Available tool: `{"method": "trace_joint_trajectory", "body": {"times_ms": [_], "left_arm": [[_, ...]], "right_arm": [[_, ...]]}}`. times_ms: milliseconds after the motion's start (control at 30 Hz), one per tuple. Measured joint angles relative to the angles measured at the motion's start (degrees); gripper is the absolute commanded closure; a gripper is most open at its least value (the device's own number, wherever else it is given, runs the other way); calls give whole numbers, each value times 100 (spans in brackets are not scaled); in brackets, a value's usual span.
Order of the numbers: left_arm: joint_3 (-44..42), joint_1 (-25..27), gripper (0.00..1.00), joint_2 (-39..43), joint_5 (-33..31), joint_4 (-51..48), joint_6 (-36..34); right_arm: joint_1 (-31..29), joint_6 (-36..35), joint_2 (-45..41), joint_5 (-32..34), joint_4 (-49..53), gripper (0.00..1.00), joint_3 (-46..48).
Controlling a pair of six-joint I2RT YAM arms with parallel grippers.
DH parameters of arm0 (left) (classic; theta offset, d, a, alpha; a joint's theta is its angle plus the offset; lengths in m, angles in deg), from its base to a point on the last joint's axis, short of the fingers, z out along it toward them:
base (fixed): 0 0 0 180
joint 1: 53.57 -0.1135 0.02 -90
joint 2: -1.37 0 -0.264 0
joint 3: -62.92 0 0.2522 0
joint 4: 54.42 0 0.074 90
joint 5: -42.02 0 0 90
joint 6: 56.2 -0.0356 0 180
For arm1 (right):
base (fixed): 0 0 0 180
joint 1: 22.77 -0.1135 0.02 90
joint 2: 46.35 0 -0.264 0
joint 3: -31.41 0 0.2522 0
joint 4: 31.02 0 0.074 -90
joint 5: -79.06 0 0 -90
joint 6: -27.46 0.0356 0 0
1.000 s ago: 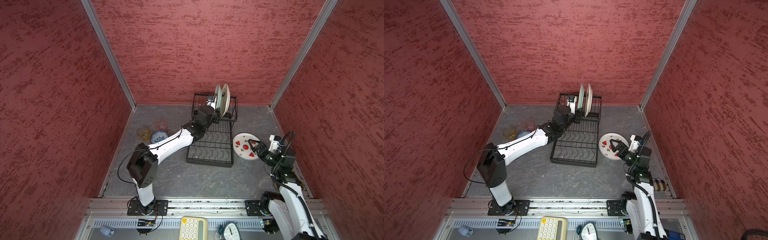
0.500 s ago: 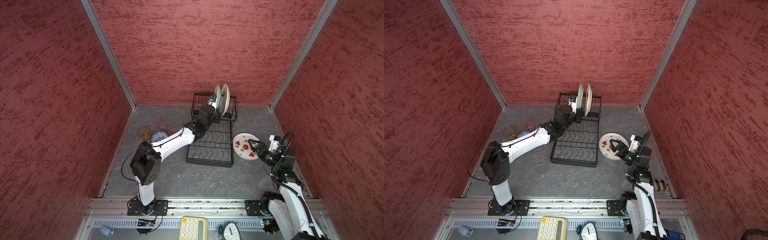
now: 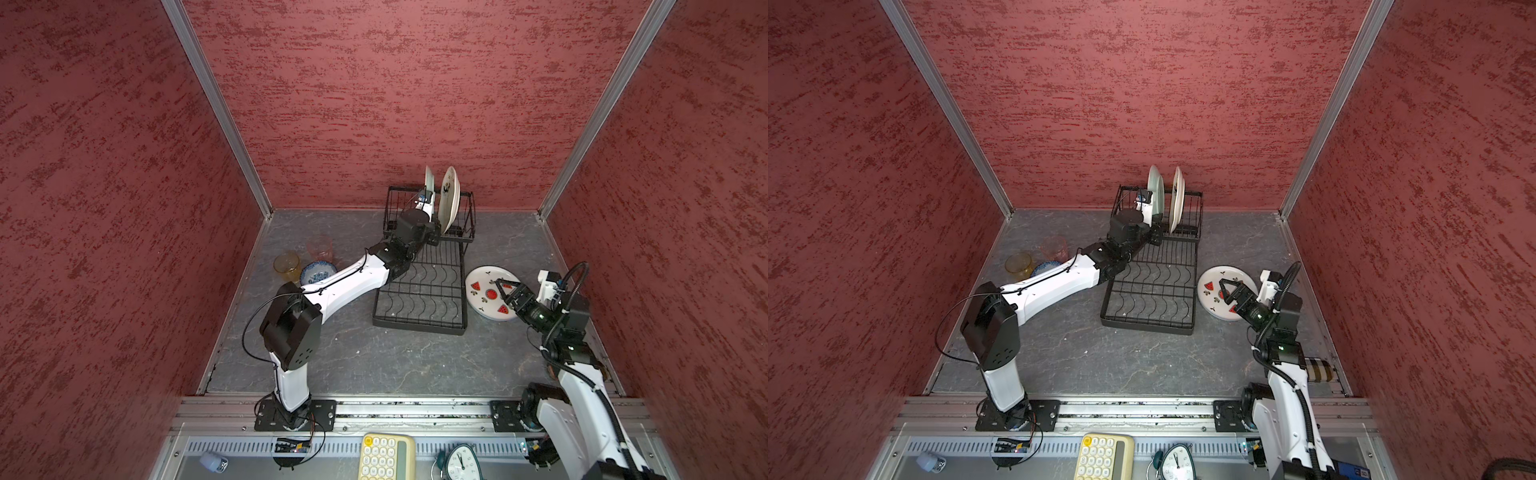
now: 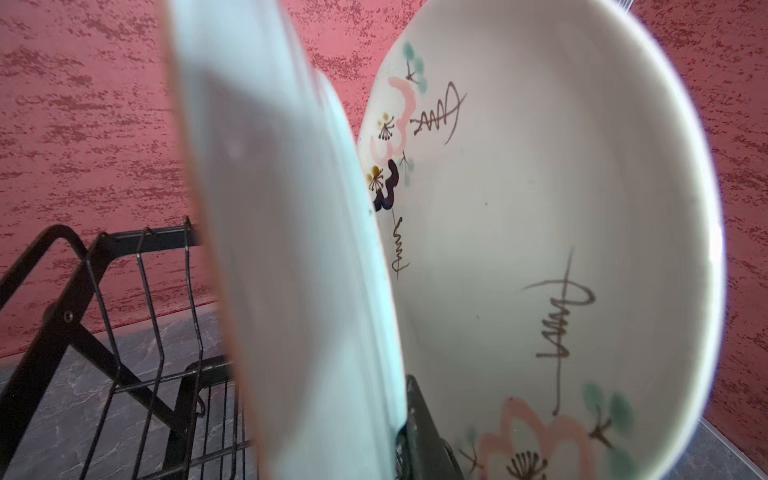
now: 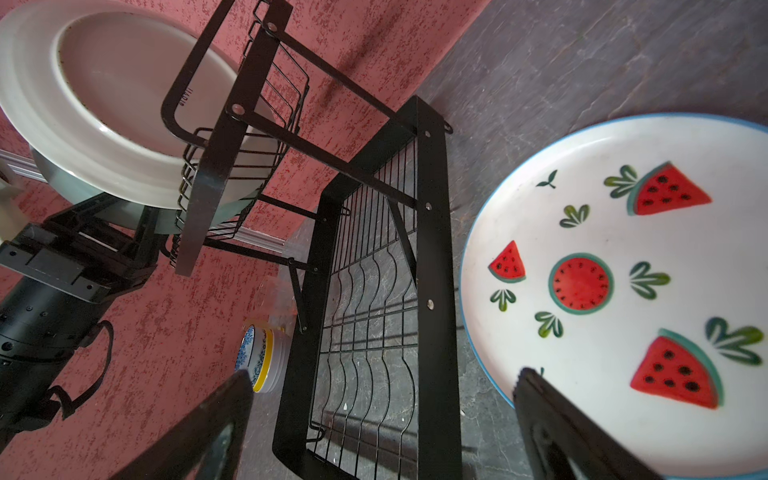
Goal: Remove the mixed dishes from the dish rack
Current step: 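Close the left gripper on the rim of the pale green plate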
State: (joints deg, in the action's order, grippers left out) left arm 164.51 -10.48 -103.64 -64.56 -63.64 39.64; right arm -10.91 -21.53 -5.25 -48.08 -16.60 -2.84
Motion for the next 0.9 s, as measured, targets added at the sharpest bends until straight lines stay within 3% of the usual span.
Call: {"method": "trace_joint_trajectory", "body": {"times_ms": [200,467,900], "left_arm": [[2,17,100,0,-31,0,-72],[-13,122,100,0,-238,48,-369],[-557,317,100,85,-474,990,-1119]], "right_arm": [[0,0,-17,-2,0,1,0],[0,0,-50,-2,2,1,0],[0,-57,-164,0,85,1,0]]}}
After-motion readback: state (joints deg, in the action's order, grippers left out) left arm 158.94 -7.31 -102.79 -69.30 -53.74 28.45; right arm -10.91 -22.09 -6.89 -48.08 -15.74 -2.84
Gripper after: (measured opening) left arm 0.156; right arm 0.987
